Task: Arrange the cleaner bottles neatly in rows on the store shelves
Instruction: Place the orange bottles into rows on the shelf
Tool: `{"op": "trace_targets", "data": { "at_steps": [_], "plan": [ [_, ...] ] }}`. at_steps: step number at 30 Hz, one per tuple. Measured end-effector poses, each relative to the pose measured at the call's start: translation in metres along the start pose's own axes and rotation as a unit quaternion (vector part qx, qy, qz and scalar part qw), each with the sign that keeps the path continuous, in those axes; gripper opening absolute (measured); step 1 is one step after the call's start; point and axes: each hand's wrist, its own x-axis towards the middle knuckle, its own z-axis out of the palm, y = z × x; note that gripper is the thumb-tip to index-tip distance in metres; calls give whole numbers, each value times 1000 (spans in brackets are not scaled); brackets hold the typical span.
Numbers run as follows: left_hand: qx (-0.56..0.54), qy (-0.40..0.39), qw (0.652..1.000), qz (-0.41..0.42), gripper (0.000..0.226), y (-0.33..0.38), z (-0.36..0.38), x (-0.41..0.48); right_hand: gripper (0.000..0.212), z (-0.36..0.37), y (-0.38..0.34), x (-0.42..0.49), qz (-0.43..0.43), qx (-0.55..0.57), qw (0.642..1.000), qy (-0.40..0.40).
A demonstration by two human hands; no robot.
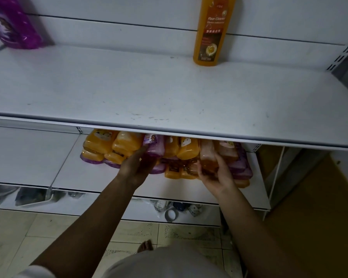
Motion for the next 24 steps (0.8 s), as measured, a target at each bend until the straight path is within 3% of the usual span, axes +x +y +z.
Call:
{"op": "trace_targets", "data": {
  "at_steps": [3,5,7,14,18,20,24],
  "plan": [
    [45,-61,996,-52,45,-2,-8,-6,68,-13,-3,-9,15,-38,999,-31],
    [56,-88,991,-80,39,-5,-14,-14,66,-25,-4,-14,20,-87,995,-55],
    [90,-119,985,-80,48,-8,-23,-16,58,-36,-7,-17,12,-154,984,-84],
    [229,-182,956,-26,72,-20,-37,-22,51,-49,-2,-31,-79,-441,880,-158],
    [260,-185,948,-2,99,-25,-39,-34,73,-51,2,-38,-131,-550,807,-173],
    [277,-178,944,20,103,-26,-41,-42,79,-52,8,-42,-131,-556,800,-185],
    [292,-151,942,70,85,-27,-47,-65,101,-52,21,-47,-115,-542,806,-206]
  ]
}}
